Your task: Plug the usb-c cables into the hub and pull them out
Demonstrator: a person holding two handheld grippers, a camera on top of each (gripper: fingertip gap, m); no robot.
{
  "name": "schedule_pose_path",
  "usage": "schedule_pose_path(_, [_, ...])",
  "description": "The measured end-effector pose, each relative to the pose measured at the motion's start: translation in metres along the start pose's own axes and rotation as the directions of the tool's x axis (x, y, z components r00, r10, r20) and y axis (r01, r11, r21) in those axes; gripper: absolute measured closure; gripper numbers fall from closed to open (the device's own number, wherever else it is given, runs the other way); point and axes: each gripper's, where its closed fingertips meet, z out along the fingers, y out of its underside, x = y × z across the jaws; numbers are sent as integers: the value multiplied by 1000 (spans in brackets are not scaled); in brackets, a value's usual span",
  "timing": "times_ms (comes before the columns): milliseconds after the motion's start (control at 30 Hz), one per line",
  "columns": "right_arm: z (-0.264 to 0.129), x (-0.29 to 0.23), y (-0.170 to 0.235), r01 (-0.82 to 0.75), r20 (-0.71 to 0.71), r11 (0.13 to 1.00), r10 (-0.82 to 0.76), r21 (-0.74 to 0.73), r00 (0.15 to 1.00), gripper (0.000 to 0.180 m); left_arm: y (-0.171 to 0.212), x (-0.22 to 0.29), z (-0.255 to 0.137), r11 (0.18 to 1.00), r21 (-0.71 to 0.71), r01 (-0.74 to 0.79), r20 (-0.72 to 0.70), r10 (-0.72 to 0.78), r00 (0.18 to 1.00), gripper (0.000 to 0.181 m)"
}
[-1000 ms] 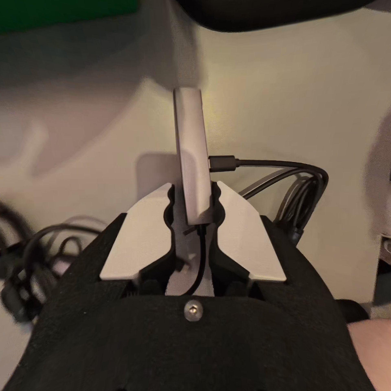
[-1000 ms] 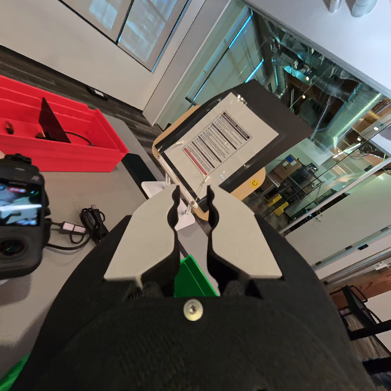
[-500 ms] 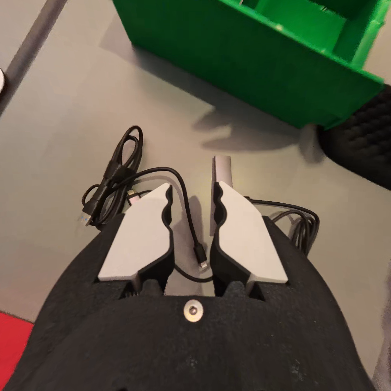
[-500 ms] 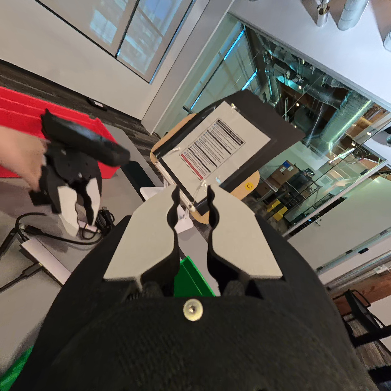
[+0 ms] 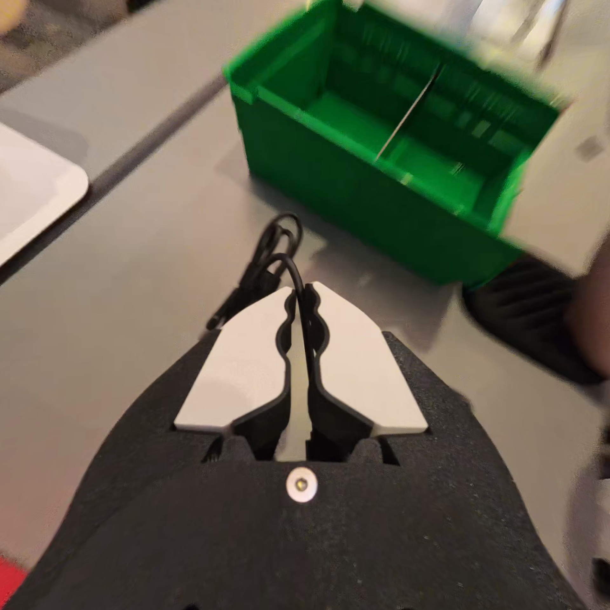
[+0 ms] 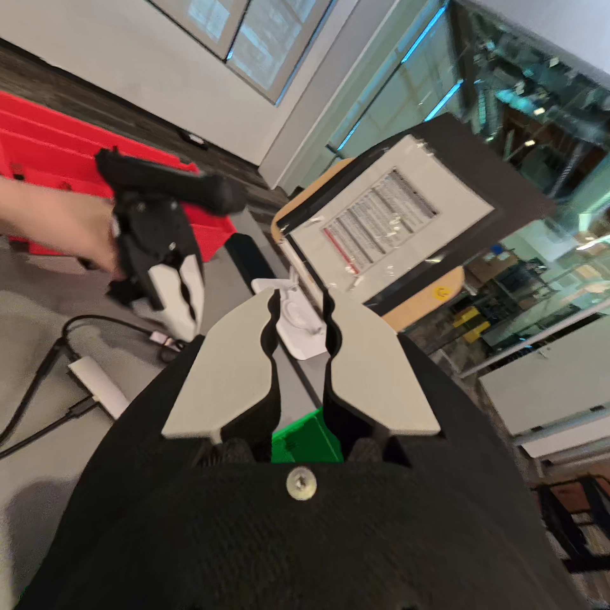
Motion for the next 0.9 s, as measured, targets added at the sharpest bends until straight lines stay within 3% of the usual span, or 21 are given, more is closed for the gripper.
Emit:
schedule_pose_path(33, [9, -9, 3, -12, 45, 1000, 13, -19, 999, 154, -13, 3, -12, 995, 83, 52, -60, -47, 997, 177])
schedule_pose_path(100, [27, -35, 10, -43, 180, 997, 53, -63, 982, 154, -31, 5, -36, 969, 190, 159, -189, -123, 974, 177])
schedule_pose_path(233, [47, -94, 19, -86, 476, 988, 139, -130, 868, 160, -52, 8, -81, 916, 290, 277, -376, -157, 913, 177])
schedule_pose_path(333, [65, -88, 14, -69, 401, 992, 104, -102, 910, 160, -52, 7, -99, 933, 306, 187, -310, -88, 946, 177])
schedule_pose_path(467, [67, -79, -14, 94, 254, 991, -114, 91, 960, 153, -39, 19, -104, 975, 219, -20, -215, 69, 974, 177])
schedule_pose_path(667, [83, -106, 20, 186, 361, 980, -147, -74, 921, 147, -32, 45, -104, 967, 166, -195, -207, 227, 952, 177])
schedule_pose_path(700, [81, -114, 20, 206, 400, 977, -165, -62, 901, 169, -33, 47, -104, 962, 169, -212, -195, 244, 950, 177])
schedule_pose_path(733, [80, -116, 19, 222, 413, 973, -179, -58, 893, 174, -34, 47, -104, 960, 175, -220, -180, 251, 951, 177])
schedule_pose_path(800, [79, -111, 13, 235, 384, 971, -204, -36, 901, 174, -41, 46, -113, 952, 222, -212, -163, 250, 954, 175])
schedule_pose_path(867, [78, -100, 5, 280, 309, 960, -264, -10, 914, 174, -49, 33, -133, 943, 284, -172, -105, 209, 972, 152])
schedule_pose_path(900, [77, -92, -1, 320, 239, 947, -313, 9, 919, 174, -51, 23, -146, 941, 308, -143, -76, 174, 982, 150])
